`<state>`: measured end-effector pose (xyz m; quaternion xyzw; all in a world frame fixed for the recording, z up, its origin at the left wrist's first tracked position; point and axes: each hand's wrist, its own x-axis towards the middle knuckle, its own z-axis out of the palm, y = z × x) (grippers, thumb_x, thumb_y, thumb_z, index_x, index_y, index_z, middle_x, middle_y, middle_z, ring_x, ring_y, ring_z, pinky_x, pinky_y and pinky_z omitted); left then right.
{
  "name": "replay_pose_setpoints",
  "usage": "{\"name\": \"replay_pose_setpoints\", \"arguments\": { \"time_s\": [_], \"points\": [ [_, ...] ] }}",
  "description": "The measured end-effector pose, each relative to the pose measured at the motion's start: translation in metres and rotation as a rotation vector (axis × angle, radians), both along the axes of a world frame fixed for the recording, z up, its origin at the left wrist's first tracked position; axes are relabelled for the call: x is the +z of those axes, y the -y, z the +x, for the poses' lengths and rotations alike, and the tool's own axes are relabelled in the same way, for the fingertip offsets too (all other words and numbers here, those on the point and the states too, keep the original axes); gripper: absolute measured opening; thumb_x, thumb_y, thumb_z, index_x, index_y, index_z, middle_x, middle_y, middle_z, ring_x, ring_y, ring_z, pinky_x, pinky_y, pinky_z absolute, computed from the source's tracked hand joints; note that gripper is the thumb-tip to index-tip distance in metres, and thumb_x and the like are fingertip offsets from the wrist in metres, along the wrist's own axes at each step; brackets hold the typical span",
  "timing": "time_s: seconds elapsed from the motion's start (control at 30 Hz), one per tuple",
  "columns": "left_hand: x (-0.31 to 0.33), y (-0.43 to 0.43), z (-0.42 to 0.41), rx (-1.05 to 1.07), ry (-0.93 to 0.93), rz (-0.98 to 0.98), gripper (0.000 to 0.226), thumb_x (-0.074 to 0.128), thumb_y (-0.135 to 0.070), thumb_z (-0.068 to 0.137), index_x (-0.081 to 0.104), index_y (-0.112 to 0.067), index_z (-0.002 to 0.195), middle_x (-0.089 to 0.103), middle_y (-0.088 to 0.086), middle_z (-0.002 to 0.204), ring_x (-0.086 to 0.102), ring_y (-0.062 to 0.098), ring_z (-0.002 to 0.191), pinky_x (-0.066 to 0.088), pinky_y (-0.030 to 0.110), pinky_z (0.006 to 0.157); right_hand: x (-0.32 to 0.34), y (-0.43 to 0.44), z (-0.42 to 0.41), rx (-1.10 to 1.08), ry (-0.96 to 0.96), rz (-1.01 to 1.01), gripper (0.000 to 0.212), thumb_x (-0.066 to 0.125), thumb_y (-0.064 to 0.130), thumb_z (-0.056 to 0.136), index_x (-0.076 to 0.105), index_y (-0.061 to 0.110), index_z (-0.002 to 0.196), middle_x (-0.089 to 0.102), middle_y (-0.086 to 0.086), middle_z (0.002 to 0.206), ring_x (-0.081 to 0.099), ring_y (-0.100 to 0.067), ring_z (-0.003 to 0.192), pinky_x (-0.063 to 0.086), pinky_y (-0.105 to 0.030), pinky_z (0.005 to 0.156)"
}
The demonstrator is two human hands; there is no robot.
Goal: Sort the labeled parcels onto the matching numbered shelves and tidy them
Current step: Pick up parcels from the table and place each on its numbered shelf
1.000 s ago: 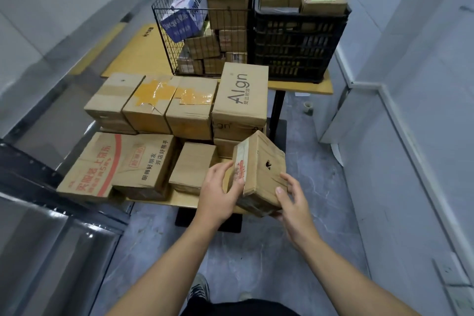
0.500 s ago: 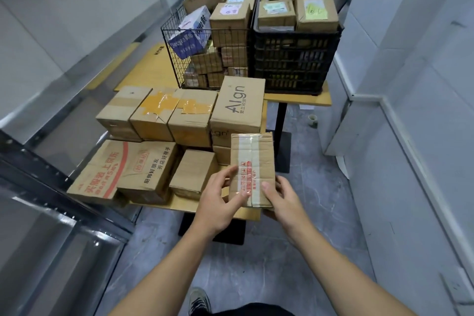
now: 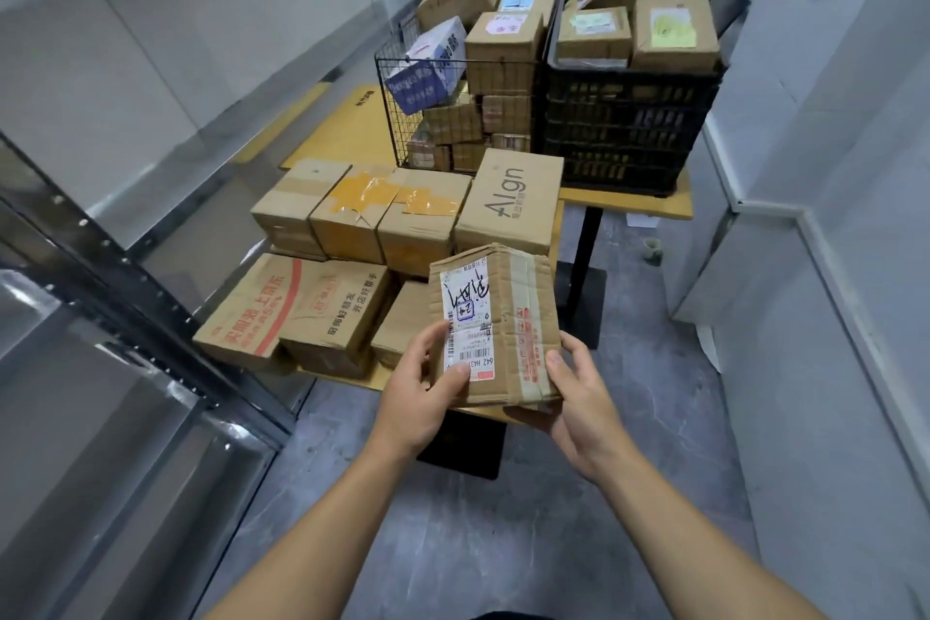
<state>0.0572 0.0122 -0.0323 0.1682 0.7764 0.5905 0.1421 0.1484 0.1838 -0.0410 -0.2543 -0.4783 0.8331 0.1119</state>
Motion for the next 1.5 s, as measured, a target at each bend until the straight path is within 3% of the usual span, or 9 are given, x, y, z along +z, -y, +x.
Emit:
{"name": "replay_pose_setpoints", "arguments": {
  "time_s": [0.17, 0.37, 0.53, 0.67, 0.83, 0.93, 1.03, 1.3, 1.5],
  "points": [
    [0.008, 0.043, 0.004, 0.118, -0.136, -0.053, 0.049, 0.069, -0.04, 0.079, 0.052, -0.048, 0.124, 0.058, -0.022, 0.126, 0.054, 0.002, 0.12, 0.05, 0.042, 0.098, 0.008, 0.027, -0.015, 0.06, -0.024, 0.387, 0.04, 0.046, 0.01, 0.105, 0.05, 0.045, 0.125, 0.065, -0.005, 0.121, 0.072, -0.013, 0.099, 0.061, -0.036, 0.077],
    [0.013, 0.111, 0.016, 0.257, -0.233, -0.127, 0.051, 0.073, -0.033, 0.082, 0.048, -0.053, 0.123, 0.05, -0.029, 0.126, 0.048, -0.005, 0.119, 0.05, 0.036, 0.098, 0.014, 0.08, -0.031, 0.264, -0.039, 0.635, 0.033, 0.055, 0.05, 0.089, 0.06, 0.057, 0.121, 0.06, 0.013, 0.131, 0.061, -0.009, 0.117, 0.054, -0.048, 0.1],
    [0.02, 0.181, 0.036, 0.446, -0.305, -0.194, 0.056, 0.073, -0.025, 0.084, 0.046, -0.049, 0.126, 0.051, -0.022, 0.123, 0.047, -0.011, 0.115, 0.045, 0.024, 0.092, 0.029, 0.147, -0.04, 0.513, -0.121, 0.578, 0.041, 0.06, 0.054, 0.088, 0.051, 0.057, 0.128, 0.06, 0.022, 0.128, 0.06, -0.006, 0.118, 0.058, -0.041, 0.091],
    [0.033, 0.245, 0.06, 0.57, -0.353, -0.232, 0.054, 0.071, -0.029, 0.084, 0.046, -0.045, 0.13, 0.049, -0.021, 0.121, 0.047, -0.007, 0.115, 0.048, 0.028, 0.094, 0.044, 0.216, -0.043, 0.64, -0.179, 0.54, 0.048, 0.069, 0.034, 0.094, 0.046, 0.043, 0.136, 0.057, 0.012, 0.133, 0.063, -0.004, 0.113, 0.06, -0.036, 0.09],
    [0.051, 0.324, 0.103, 0.718, -0.391, -0.282, 0.055, 0.071, -0.023, 0.086, 0.046, -0.037, 0.133, 0.047, -0.018, 0.122, 0.047, -0.009, 0.111, 0.041, 0.015, 0.091, 0.063, 0.309, -0.03, 0.739, -0.281, 0.5, 0.05, 0.069, 0.013, 0.094, 0.044, 0.036, 0.131, 0.059, 0.013, 0.118, 0.067, 0.007, 0.098, 0.06, -0.025, 0.074],
    [0.059, 0.366, 0.133, 0.789, -0.385, -0.315, 0.054, 0.07, -0.023, 0.087, 0.047, -0.033, 0.135, 0.048, -0.013, 0.123, 0.049, 0.0, 0.11, 0.038, 0.01, 0.087, 0.064, 0.359, -0.015, 0.812, -0.315, 0.485, 0.053, 0.072, 0.014, 0.092, 0.044, 0.035, 0.132, 0.063, 0.011, 0.118, 0.068, 0.002, 0.101, 0.06, -0.026, 0.078],
    [0.059, 0.403, 0.162, 0.846, -0.375, -0.368, 0.057, 0.07, -0.022, 0.087, 0.047, -0.03, 0.138, 0.049, -0.009, 0.127, 0.048, 0.002, 0.11, 0.037, 0.012, 0.087, 0.057, 0.402, 0.004, 0.863, -0.316, 0.451, 0.057, 0.078, 0.021, 0.087, 0.046, 0.04, 0.13, 0.067, 0.004, 0.122, 0.07, -0.012, 0.107, 0.061, -0.035, 0.082],
    [0.057, 0.47, 0.223, 0.894, -0.324, -0.418, 0.056, 0.067, -0.036, 0.086, 0.046, -0.031, 0.138, 0.049, -0.009, 0.128, 0.051, 0.008, 0.115, 0.048, 0.035, 0.099, 0.05, 0.471, 0.047, 0.945, -0.306, 0.334, 0.054, 0.078, 0.017, 0.087, 0.049, 0.035, 0.129, 0.068, -0.003, 0.121, 0.071, -0.016, 0.105, 0.061, -0.034, 0.079],
    [0.076, 0.5, 0.245, 0.853, -0.378, -0.582, 0.05, 0.064, -0.034, 0.091, 0.047, -0.027, 0.138, 0.049, -0.007, 0.132, 0.045, 0.008, 0.118, 0.041, 0.031, 0.098, 0.055, 0.487, 0.051, 0.964, -0.339, 0.312, 0.061, 0.08, 0.025, 0.082, 0.048, 0.032, 0.134, 0.067, -0.004, 0.123, 0.071, -0.02, 0.107, 0.061, -0.041, 0.084]
  ]
}}
